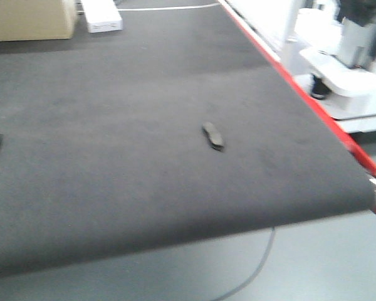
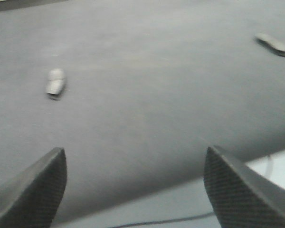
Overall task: Move and align brake pads A on conveyor
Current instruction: 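Turn the base away from the conveyor belt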
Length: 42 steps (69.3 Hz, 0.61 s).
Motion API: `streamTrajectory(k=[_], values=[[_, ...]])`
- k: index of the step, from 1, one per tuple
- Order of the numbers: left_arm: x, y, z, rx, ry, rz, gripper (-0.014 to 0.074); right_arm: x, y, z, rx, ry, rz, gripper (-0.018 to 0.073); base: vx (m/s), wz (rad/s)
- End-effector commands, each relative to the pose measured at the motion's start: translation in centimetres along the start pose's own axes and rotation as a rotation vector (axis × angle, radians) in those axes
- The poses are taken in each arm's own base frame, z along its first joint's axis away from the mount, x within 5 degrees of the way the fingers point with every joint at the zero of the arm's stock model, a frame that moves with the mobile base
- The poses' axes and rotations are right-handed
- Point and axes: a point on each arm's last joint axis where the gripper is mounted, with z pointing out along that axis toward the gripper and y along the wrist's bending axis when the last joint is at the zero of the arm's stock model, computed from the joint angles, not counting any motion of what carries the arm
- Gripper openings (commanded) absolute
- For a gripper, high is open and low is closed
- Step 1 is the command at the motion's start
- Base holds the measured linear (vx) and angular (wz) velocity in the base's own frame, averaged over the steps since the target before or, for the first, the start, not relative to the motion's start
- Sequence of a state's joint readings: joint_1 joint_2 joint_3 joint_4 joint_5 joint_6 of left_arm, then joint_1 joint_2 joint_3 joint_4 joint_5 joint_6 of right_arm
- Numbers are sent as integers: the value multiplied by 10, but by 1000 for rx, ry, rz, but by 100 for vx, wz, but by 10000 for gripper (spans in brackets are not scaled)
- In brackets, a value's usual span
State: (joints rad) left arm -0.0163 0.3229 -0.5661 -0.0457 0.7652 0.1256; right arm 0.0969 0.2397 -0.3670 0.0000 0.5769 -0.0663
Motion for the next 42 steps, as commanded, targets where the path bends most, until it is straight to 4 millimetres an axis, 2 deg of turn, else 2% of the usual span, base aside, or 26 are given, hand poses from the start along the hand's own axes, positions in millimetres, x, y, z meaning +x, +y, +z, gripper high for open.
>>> streamTrajectory(k=[1, 22, 42], values=[[-12, 0, -3, 5, -82, -5, 554, -13, -1, -3, 13, -84, -8, 589, -37, -43], [-12, 0, -3, 5, -82, -5, 554, -13, -1, -3, 13, -84, -8, 589, -38, -47], [-12, 0, -3, 5, -82, -5, 554, -13, -1, -3, 13, -84, -8, 589, -37, -62]])
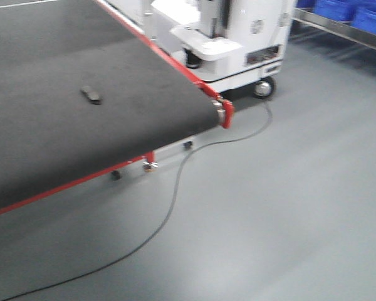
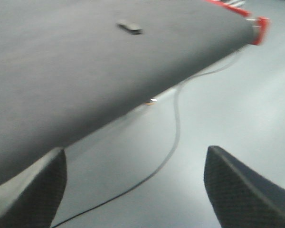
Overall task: Move and align brake pads A on conveyor
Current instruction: 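Turn the base away from the conveyor belt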
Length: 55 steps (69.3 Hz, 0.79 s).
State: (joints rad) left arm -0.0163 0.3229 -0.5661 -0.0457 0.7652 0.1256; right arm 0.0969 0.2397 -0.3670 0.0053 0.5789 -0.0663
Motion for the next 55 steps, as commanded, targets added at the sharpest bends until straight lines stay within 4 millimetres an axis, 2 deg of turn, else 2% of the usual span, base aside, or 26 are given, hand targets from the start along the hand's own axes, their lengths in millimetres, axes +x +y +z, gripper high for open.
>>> streamTrajectory(k=[1, 55], values=[[-12, 0, -3, 5, -82, -5, 554, -14, -2, -3, 16, -85, -13, 589, -37, -65], [-12, 0, -3, 5, -82, -5, 554, -14, -2, -3, 16, -85, -13, 589, -37, -54]])
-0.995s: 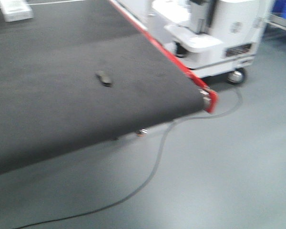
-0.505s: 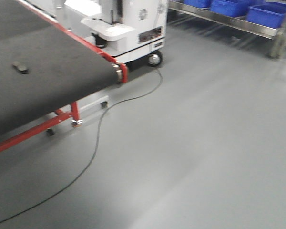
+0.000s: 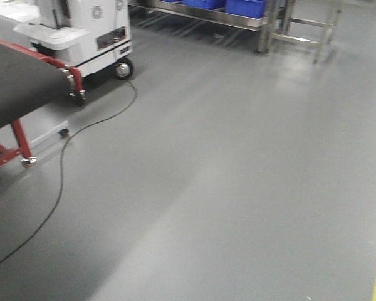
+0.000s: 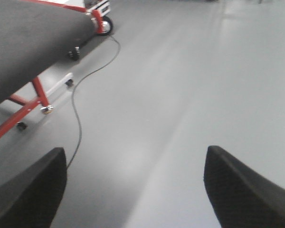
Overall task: Move and align brake pads A on conveyor
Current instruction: 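Turn the base away from the conveyor belt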
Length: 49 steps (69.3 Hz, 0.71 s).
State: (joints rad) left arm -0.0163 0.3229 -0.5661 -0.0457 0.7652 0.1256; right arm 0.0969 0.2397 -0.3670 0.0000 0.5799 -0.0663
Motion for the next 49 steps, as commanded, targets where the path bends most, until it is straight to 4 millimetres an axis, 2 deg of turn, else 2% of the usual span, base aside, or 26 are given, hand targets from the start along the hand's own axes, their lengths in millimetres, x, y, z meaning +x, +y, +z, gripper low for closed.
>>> streamTrajectory(k=[1, 49], values=[[-12, 0, -3, 5, -82, -5, 554, -14, -1, -3, 13, -87, -8, 589, -35, -49], [-12, 0, -3, 5, -82, -5, 554, -13, -1, -3, 13, -84, -8, 589, -30, -53]])
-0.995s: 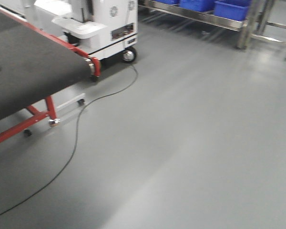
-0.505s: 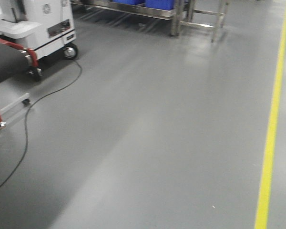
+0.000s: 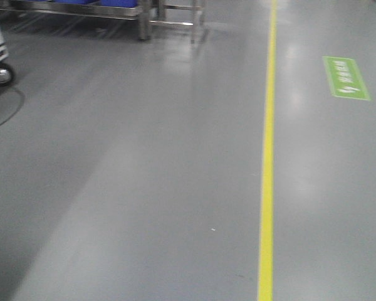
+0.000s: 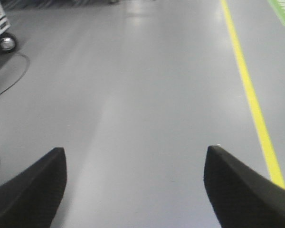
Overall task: Move and align brake pads A on conveyor
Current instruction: 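Drive back along the yellow floor line with both grippers empty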
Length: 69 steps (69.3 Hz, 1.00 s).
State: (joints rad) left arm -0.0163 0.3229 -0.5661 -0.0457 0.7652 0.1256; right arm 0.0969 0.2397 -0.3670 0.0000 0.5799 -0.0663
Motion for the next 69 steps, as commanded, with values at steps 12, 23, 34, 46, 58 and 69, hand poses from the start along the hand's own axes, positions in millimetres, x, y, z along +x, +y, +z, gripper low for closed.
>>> streamTrajectory(k=[12, 23, 34, 46, 58, 69], values=[[-12, 0, -3, 5, -82, -5, 554, -13, -1, -3, 13, -84, -8, 589, -25, -65], [-12, 0, -3, 5, -82, -5, 554, -13, -1, -3, 13, -84, -8, 589, -22, -64], [-12, 0, -3, 5, -82, -5, 554, -13, -1, -3, 13, -84, -8, 589, -17, -54], [-12, 0, -3, 5, -82, -5, 554, -13, -1, -3, 13, -84, -8, 589, -10, -39], [-12, 0, -3, 5, -82, -5, 554, -13, -1, -3, 13, -84, -8, 589, -2, -21], [-12, 0, -3, 5, -82, -5, 554, -13, -1, -3, 13, -84, -8, 589, 4, -7]])
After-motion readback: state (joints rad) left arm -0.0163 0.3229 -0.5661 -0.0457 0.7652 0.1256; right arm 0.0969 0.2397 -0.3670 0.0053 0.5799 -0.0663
